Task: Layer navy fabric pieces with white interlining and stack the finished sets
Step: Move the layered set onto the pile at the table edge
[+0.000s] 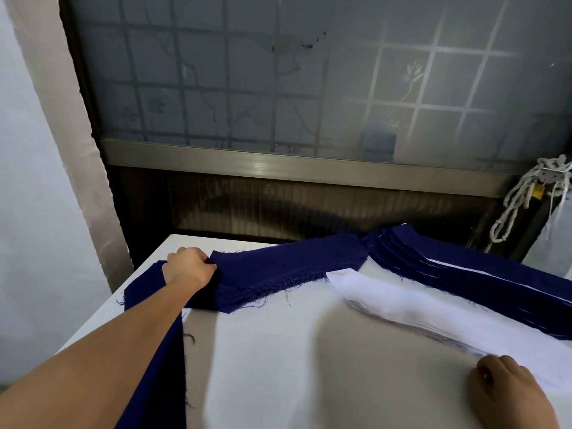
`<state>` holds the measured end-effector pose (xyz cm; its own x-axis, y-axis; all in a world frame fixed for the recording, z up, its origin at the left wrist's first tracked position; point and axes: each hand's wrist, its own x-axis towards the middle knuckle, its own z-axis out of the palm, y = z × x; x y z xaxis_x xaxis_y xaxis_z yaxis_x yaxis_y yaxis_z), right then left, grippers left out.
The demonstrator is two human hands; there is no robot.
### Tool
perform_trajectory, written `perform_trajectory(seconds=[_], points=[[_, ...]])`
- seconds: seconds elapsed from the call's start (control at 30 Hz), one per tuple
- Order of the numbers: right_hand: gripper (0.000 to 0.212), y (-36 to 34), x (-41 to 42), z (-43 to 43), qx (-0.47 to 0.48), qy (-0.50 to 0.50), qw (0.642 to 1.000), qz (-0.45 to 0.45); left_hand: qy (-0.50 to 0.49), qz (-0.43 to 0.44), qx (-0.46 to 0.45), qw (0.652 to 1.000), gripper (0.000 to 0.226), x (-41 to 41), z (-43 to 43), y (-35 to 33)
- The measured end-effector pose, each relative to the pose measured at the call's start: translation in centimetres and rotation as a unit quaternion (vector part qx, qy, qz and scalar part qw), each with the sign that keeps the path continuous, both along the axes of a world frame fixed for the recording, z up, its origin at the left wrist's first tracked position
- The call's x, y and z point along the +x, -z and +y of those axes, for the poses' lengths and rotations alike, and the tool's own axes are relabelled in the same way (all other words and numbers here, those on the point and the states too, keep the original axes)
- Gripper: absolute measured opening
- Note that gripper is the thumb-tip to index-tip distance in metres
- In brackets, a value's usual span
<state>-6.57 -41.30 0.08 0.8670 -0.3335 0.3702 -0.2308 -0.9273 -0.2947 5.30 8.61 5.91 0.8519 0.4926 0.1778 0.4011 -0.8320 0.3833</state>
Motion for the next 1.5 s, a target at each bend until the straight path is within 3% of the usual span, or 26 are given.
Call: perform_trajectory(seconds=[0.1, 0.2, 0.27, 0.47, 0.6, 0.73, 0.93, 1.1, 1.27, 1.37, 1.43, 1.5], points=[[0.014, 0.3, 0.1, -0.1, -0.004, -0.005, 1.0, -0.003, 0.032, -0.079, 0.051, 0.995, 0.021, -0.4, -0.3, 1.0], [0.018, 0.6, 0.1, -0.3, -0.006, -0.007, 1.0, -0.008, 0.048, -0.062, 0.167, 0.983, 0.021, -0.8, -0.3, 1.7], [0.019, 0.8, 0.2, -0.5, -0.008, -0.006, 1.0, -0.004, 0.05, -0.056, 0.191, 0.979, 0.024, -1.0, -0.3, 1.9], [0.018, 0.8, 0.3, -0.5, -0.001, -0.004, 1.0, -0.003, 0.06, -0.091, 0.182, 0.977, 0.023, -1.1, -0.3, 2.1], [0.014, 0.5, 0.3, -0.6, 0.001, -0.002, 1.0, 0.007, 0.159, -0.198, 0.096, 0.963, 0.01, -1.7, -1.3, 2.3], [0.015, 0.4, 0.3, -0.4, 0.003, -0.006, 1.0, 0.008, 0.247, -0.23, 0.008, 0.941, 0.006, -3.6, -4.3, 2.8], [0.018, 0.4, 0.1, -0.2, -0.003, 0.0, 1.0, 0.003, 0.252, -0.306, -0.068, 0.916, 0.009, -7.0, -7.7, 4.0], [0.02, 0.3, 0.0, 0.1, -0.02, -0.002, 1.0, 0.004, 0.277, -0.338, -0.01, 0.9, 0.029, -8.6, -9.3, 4.6], [0.028, -0.5, -0.3, 0.9, -0.068, -0.017, 0.997, 0.035, 0.306, -0.369, 0.083, 0.874, 0.02, -8.8, -9.1, 6.1], [0.016, -2.5, -0.3, 2.4, -0.179, -0.037, 0.976, 0.116, 0.297, -0.373, 0.088, 0.875, 0.024, -9.2, -8.9, 7.0], [0.032, -3.4, -0.1, 3.6, -0.187, -0.07, 0.972, 0.126, 0.286, -0.381, 0.091, 0.875, 0.021, -9.2, -8.9, 7.3], [0.049, -3.5, 0.1, 6.1, -0.166, -0.134, 0.974, 0.077, 0.283, -0.388, 0.102, 0.871, 0.02, -9.1, -8.9, 7.4]])
